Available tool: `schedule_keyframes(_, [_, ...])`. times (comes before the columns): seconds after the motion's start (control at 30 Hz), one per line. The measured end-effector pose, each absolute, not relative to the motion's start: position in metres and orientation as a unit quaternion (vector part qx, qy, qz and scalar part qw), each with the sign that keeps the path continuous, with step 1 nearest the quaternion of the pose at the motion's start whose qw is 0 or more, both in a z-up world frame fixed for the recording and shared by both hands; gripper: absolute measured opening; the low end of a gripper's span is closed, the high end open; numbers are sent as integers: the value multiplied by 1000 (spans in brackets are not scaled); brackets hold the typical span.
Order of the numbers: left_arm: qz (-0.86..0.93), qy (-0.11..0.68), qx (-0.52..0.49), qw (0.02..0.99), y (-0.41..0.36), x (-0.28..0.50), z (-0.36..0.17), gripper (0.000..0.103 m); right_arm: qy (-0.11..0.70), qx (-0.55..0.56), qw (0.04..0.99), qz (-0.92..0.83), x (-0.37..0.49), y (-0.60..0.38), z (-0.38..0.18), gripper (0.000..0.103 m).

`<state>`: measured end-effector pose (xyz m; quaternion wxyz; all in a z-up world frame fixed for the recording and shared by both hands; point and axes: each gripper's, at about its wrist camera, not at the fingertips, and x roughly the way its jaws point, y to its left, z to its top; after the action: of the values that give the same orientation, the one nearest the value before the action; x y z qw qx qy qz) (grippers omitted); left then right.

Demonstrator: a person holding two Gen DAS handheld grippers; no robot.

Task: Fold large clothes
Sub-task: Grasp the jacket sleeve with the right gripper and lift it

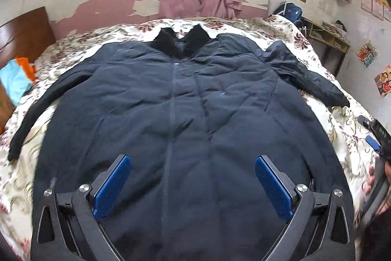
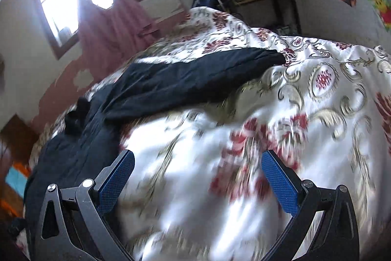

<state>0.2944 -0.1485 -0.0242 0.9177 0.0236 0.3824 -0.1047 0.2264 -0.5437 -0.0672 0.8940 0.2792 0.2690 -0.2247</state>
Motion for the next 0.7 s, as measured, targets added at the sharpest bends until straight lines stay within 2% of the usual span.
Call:
schedule_keyframes(0.13, [-119, 386, 33, 914, -182, 333, -27, 102, 271, 298, 882, -244, 267, -590, -71, 102])
schedule_keyframes(0.37, [-161, 378, 33, 911, -244, 395, -25, 102, 261, 409, 838, -249, 338, -652, -102, 102])
schedule_keyframes(0.7, [-183, 399, 28, 898, -332, 479, -48, 102, 249, 481, 799, -259, 370, -686, -145, 100])
